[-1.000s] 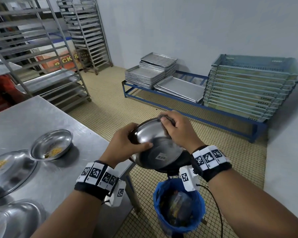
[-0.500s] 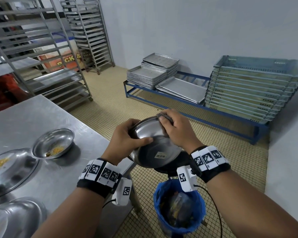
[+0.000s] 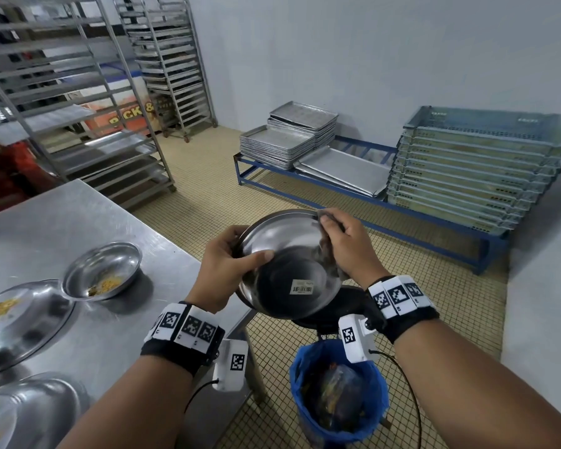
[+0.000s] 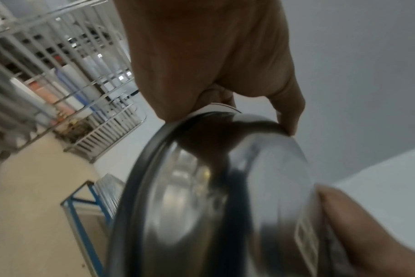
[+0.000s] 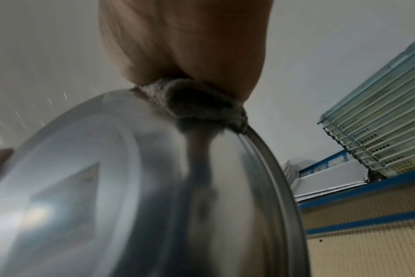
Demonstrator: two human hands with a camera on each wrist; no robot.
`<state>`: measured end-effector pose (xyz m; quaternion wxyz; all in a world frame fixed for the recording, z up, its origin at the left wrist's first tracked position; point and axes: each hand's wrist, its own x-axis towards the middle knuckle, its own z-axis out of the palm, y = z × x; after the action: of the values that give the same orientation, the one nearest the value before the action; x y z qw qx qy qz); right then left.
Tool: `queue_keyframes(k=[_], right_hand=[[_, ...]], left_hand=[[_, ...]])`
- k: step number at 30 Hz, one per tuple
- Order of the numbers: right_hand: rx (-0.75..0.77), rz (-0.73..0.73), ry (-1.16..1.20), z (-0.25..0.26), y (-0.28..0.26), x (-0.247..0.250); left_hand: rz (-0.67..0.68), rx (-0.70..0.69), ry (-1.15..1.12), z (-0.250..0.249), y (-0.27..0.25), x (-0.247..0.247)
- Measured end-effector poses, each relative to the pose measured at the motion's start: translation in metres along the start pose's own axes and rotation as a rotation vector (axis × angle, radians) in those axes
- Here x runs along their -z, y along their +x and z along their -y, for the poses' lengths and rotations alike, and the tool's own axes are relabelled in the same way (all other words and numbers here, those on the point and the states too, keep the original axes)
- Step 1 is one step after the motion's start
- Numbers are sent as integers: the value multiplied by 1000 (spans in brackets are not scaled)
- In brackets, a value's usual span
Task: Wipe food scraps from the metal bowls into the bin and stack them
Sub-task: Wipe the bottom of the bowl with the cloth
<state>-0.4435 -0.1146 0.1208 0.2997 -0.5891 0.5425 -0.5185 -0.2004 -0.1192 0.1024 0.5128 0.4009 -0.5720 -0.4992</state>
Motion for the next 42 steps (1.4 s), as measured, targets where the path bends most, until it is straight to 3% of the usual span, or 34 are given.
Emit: queue_keyframes(k=[5,10,15,20,25,29,31,34,36,42], right_hand=[[155,50,-196,4,10,-7],[348,55,-392,6,10,-16],[24,-47,-68,-20,6,-15],[245,99,-288,2,9,-20],[94,20,-173,-5,12,-11],[328,131,-394,17,8,-23],[270,124,-345,15,11,-18],[40,43,-88,2,13,-3],[23,-2,-82,0,14,1],[226,6,-303,24,24,1]], left_hand=[[112,-66,317,-7,9,4],[111,-108,417,-18,10,-6],[40,-45,249,-8,6,1],[73,-59,327,-11,8,-7],[53,-45,246,-15,9,3],[140,-65,310,-17,12,-10],[127,-50,271,-18,14,-8],[64,-16,109,-17,14,1],[50,-18,82,-18,14,1],[152,-132,483,-31,26,-4]])
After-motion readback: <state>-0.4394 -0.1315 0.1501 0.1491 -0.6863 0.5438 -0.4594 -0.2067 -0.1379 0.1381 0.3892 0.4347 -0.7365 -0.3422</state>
